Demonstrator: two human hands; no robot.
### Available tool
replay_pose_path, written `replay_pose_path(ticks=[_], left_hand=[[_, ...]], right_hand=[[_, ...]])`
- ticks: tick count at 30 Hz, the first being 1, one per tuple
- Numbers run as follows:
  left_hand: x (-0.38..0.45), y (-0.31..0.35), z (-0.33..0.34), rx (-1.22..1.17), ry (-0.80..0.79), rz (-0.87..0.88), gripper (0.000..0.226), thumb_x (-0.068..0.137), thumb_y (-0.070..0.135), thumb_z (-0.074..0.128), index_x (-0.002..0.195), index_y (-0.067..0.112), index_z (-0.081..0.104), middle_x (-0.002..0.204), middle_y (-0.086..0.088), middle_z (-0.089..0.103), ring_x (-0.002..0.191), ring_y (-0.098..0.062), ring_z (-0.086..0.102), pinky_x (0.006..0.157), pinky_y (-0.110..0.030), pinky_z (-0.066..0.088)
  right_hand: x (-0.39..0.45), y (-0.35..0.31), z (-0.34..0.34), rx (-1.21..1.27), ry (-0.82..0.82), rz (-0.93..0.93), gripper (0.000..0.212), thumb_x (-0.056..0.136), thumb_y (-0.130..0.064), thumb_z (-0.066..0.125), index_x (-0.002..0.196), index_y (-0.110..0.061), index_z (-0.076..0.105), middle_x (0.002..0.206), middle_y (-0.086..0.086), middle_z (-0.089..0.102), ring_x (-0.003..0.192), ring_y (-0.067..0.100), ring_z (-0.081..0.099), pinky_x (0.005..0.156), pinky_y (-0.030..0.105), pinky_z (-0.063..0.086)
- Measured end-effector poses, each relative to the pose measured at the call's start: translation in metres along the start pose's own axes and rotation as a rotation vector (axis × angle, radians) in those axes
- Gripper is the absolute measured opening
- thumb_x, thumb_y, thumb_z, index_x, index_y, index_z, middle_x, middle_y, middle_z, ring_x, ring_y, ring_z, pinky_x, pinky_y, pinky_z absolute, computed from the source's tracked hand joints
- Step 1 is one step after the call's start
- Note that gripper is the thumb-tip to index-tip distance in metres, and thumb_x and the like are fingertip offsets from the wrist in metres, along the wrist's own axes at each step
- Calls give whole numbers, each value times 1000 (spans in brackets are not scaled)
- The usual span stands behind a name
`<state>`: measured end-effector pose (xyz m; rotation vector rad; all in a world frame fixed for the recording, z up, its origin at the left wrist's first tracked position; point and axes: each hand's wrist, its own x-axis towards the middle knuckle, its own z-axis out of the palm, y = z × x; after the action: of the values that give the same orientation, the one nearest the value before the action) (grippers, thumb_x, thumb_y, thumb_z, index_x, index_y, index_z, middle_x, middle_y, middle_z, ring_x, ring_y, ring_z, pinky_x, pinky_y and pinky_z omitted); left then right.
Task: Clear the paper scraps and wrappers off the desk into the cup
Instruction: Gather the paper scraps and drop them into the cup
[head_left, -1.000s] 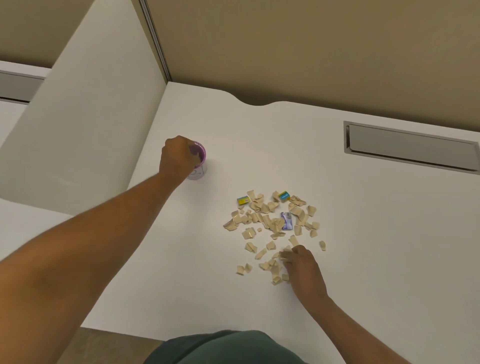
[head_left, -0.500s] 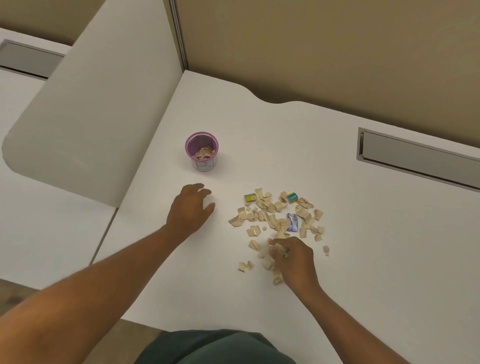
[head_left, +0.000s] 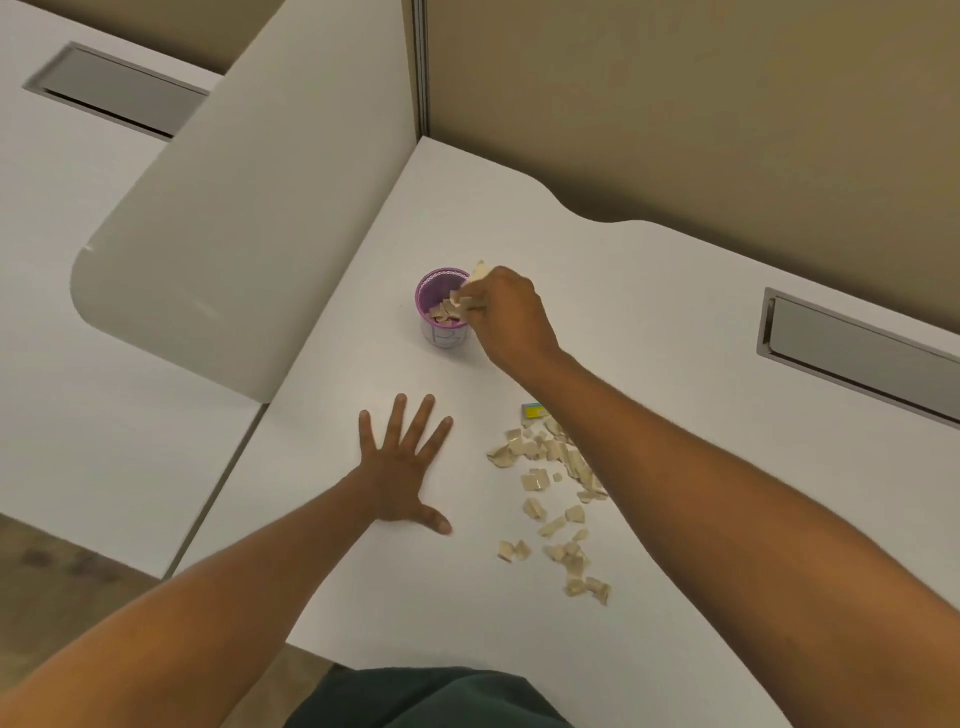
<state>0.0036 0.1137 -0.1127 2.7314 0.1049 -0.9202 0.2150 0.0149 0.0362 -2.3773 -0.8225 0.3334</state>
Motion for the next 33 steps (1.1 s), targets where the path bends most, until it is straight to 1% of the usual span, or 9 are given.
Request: replay_pose_path(ticks=[3, 6, 9, 14, 18, 23, 26, 29, 33], left_hand=[[2, 1, 1, 13, -9, -16, 157, 42, 115, 36, 155, 35, -40, 158, -2, -56, 145, -39, -53, 109, -79, -26], [3, 0, 2, 5, -7, -12, 156, 43, 115, 34, 155, 36, -40, 158, -2, -57, 144, -39, -53, 108, -79, -28], [3, -1, 3, 7, -3, -13, 155, 43, 115, 34, 155, 36, -39, 158, -2, -56, 144, -39, -54, 107, -78, -30], [2, -1, 3, 11, -3, -10, 155, 44, 115, 34, 155, 36, -39, 159, -2, -55, 144, -39, -54, 106, -77, -31], [0, 1, 1, 27, -10, -19, 155, 44, 115, 34, 156, 35, -37, 159, -2, -55, 144, -38, -55, 105, -76, -32], [-1, 3, -3, 24, -30, -25, 155, 45, 114, 37, 155, 36, -39, 158, -2, -56, 143, -39, -54, 109, -78, -27], [-1, 4, -4, 39, -32, -32, 155, 45, 114, 37, 153, 35, -41, 159, -3, -55, 145, -40, -52, 111, -79, -23], [-1, 4, -4, 37, -44, -35, 155, 45, 114, 37, 152, 35, -43, 157, -2, -57, 145, -40, -51, 112, -80, -23], [0, 4, -5, 26, -58, -33, 156, 44, 114, 37, 151, 35, -43, 157, -1, -58, 146, -41, -50, 113, -81, -20]], right_hand=[[25, -2, 10, -114, -60, -17, 17, 91, -10, 64, 96, -5, 78, 105, 16, 69, 94, 29, 69, 78, 29, 52], [40, -3, 19, -220, -143, -64, 19, 91, -3, 60, 102, -5, 75, 100, 15, 69, 93, 32, 66, 74, 28, 51], [47, -3, 23, -264, -250, -57, 22, 96, -8, 58, 112, -2, 71, 93, 7, 71, 88, 25, 71, 70, 23, 50], [46, -14, 14, -265, -285, -1, 36, 81, -15, 71, 117, -21, 73, 125, 12, 69, 102, 33, 68, 74, 28, 50], [43, -17, -6, -66, -234, 68, 43, 79, -16, 79, 121, -24, 72, 122, 3, 72, 110, 25, 67, 93, 39, 58], [4, 13, -39, 247, 1, 177, 12, 81, -16, 76, 92, -21, 77, 87, -9, 75, 83, 15, 71, 77, 45, 63], [-48, 64, -43, 142, 37, 326, 13, 84, -21, 77, 96, -24, 75, 94, -9, 74, 87, 15, 71, 86, 41, 60], [-101, 108, -30, -31, -137, 440, 42, 79, -38, 83, 117, -28, 69, 121, -4, 66, 113, 20, 64, 95, 36, 53], [-145, 126, 4, -241, -441, 336, 107, 66, -65, 81, 155, -38, 28, 165, 2, 21, 151, 34, 21, 119, 48, 34]])
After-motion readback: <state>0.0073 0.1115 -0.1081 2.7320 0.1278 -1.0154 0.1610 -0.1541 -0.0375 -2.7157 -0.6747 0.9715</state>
